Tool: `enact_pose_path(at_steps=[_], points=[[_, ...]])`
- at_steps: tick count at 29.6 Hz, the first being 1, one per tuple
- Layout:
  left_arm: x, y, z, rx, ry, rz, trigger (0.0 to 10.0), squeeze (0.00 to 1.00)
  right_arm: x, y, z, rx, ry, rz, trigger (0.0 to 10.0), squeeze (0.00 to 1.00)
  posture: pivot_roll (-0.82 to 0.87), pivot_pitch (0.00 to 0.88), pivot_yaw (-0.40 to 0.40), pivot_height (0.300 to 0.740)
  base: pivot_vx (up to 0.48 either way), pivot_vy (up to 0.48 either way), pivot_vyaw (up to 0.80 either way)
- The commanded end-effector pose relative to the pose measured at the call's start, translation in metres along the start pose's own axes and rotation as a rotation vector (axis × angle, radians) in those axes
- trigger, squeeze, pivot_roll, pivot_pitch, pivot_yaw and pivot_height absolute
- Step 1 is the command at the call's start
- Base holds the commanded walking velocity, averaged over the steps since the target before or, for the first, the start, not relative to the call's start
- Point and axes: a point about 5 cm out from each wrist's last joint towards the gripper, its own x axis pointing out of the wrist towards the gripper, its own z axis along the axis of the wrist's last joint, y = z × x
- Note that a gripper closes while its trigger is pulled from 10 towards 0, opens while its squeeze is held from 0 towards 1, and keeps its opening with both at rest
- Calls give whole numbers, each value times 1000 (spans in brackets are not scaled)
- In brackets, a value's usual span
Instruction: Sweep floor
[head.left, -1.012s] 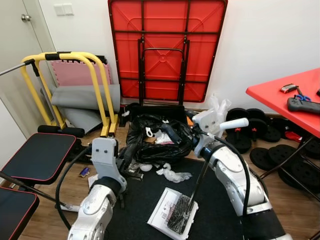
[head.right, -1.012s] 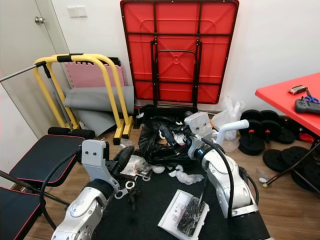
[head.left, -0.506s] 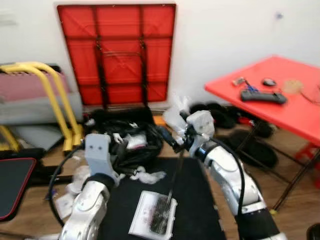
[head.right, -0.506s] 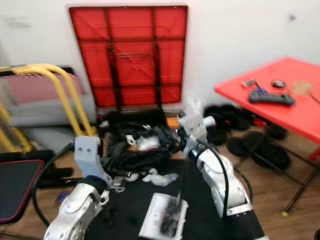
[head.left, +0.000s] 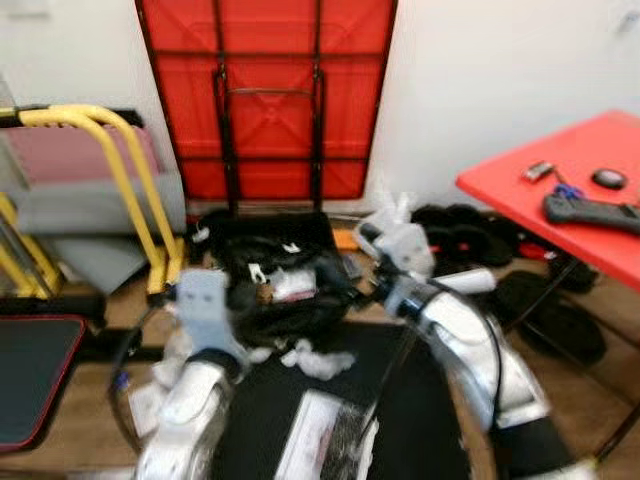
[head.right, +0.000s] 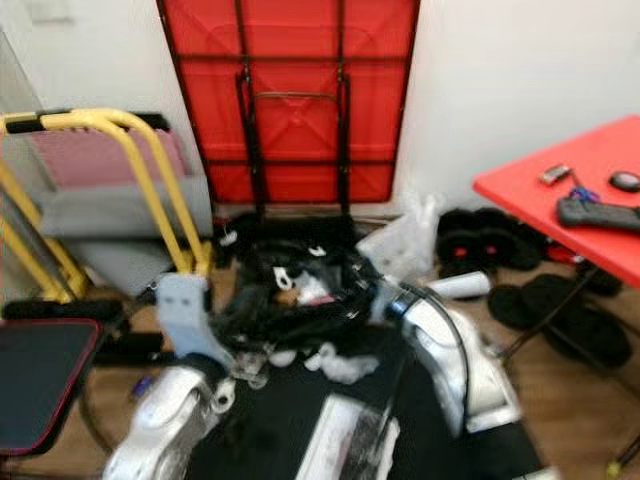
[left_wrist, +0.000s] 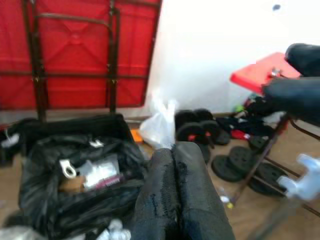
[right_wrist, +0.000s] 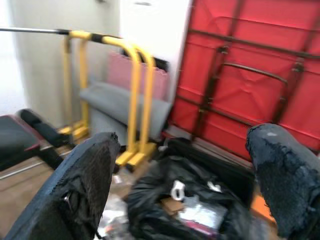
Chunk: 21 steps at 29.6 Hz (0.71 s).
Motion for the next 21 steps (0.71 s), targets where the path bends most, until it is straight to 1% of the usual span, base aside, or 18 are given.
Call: enact_pose_path(at_steps=[1,7,10,12,13,15,16,17,19,20,21], points=[[-2,7,-1,24,10,24,10000,0,4,7,6,-5,-30,25,10000,0,-88,0,-67,740,0,0,0],[-2,8,0,21,7,26,10000,0,4,8,6,-20,-30,22,10000,0,-87,0,-65,740,0,0,0],[-2,8,0,23,8,27,10000,0,5,9,6,-11,-7,24,10000,0,-86,0,-61,740,0,0,0],[-2,9,0,26,8,28,10000,0,6,10,9,41,-18,45,10000,0,-86,0,-61,735,0,0,0],[-2,9,0,26,8,28,10000,0,6,10,9,41,-18,45,10000,0,-86,0,-61,735,0,0,0],[-2,10,1,30,2,35,10000,0,7,10,14,114,-41,65,10000,0,-83,0,-58,725,0,0,0],[-2,10,1,30,2,35,10000,0,7,10,14,114,-41,65,10000,0,-83,0,-58,725,0,0,0],[-2,11,2,32,-1,39,10000,0,8,10,16,133,-46,72,10000,0,-83,0,-58,720,0,0,0],[-2,11,2,32,-1,39,10000,0,8,10,16,133,-46,72,10000,0,-83,0,-58,720,0,0,0],[-2,14,4,38,-13,60,10000,0,8,11,17,139,-47,84,10000,0,-83,0,-59,715,0,0,0],[-2,14,4,38,-13,60,10000,0,8,11,17,139,-47,84,10000,0,-83,0,-59,715,0,0,0]])
